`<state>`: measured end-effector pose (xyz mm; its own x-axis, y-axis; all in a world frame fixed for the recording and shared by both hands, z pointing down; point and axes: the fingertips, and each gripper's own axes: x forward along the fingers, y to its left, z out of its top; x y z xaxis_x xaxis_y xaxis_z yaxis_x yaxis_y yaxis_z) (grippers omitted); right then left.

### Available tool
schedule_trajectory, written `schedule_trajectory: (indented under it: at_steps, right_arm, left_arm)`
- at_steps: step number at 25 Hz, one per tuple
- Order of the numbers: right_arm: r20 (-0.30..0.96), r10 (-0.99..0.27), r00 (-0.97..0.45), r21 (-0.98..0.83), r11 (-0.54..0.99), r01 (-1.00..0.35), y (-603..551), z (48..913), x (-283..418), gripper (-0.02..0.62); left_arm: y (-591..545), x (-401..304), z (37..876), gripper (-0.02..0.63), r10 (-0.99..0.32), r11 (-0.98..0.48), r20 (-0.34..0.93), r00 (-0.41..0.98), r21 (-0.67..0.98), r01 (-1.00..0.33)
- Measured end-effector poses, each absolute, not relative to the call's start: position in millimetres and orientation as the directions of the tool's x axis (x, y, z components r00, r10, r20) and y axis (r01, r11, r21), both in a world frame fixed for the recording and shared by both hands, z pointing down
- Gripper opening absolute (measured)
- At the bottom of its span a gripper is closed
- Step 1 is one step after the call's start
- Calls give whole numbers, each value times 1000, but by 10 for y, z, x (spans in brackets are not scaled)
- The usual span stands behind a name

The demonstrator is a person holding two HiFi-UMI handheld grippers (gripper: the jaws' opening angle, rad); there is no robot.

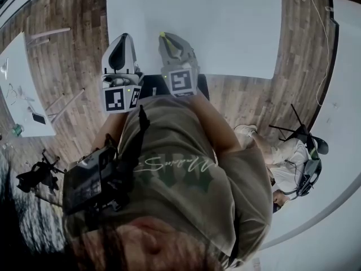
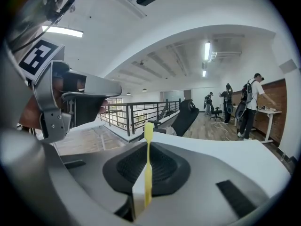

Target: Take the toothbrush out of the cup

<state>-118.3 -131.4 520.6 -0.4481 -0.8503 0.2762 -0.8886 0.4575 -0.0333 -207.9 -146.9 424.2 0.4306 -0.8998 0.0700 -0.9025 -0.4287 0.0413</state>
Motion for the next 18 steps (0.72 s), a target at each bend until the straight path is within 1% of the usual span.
schedule_trajectory:
  at_steps: [7,10,14,18]
  right_arm:
    - [269,-867,-420,-79,415,-907,-1211,4724,-1148,18]
    - [260,-882,-393,-98,381,-919,-1176,4448,-1155,18]
    - [214,-913,-348,-111,332,-937,-1103,4056,-1078,18]
    - [221,-928,-301,-91,287,-954,-959,3862,-956,18]
  left_arm:
    - [-1328,-2069,3902,11,-877,-468,86,472,61,-881]
    - [-1309,-2075,3672,11,-851,-516,61,521,82,-852]
    - [-1291,-2045,3408,11,-822,-565,35,568,61,-823]
    - [-1280,-1959,3276,11,-799,-599,8,601,77,-797]
